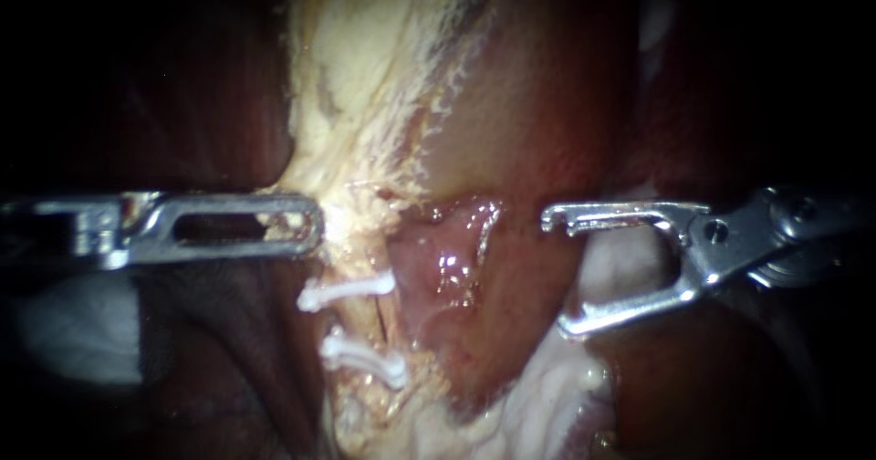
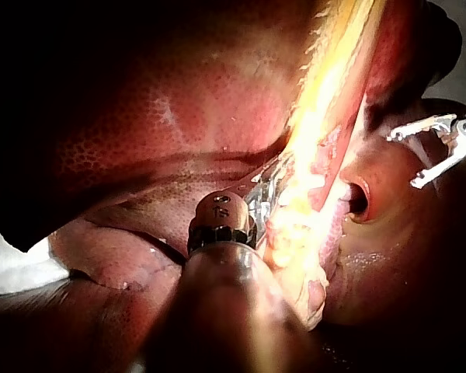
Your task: Going back third clip left tube
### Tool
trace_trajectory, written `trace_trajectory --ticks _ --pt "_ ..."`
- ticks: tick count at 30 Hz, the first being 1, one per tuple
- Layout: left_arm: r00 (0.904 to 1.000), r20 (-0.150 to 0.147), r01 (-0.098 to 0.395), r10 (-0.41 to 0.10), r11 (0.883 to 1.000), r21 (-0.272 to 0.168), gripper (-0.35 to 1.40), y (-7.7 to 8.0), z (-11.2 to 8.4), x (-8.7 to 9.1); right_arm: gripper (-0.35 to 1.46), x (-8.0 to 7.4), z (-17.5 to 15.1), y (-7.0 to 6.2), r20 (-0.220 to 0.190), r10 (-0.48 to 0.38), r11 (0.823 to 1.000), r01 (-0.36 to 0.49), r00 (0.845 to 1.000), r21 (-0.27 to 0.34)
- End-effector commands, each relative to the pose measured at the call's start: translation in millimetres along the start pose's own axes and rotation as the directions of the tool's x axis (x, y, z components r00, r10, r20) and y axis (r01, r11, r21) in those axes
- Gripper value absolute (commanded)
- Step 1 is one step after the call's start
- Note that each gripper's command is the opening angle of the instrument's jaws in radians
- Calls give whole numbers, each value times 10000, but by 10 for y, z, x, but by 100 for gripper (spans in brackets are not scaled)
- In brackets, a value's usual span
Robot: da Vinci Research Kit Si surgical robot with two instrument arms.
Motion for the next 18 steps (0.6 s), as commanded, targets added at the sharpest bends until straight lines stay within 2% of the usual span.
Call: trace_trajectory --ticks 1,4,9,18 --pt "10000 -50 -3 3 10000 -1 -35 0 7 2 60 0 0 0 1 1 10000 -1 10000 -3" --pt "9999 -135 -10 9 10000 -20 -35 -4 23 6 60 0 0 0 0 1 10000 -1 10000 -3" --pt "9999 -149 20 -20 10000 -1 -35 -12 38 5 60 1 0 -1 -10 -69 10000 69 10000 -6" --pt "9998 -200 18 -18 10000 7 -35 -13 42 5 60 3 1 -1 -12 -59 10000 59 10000 -18"
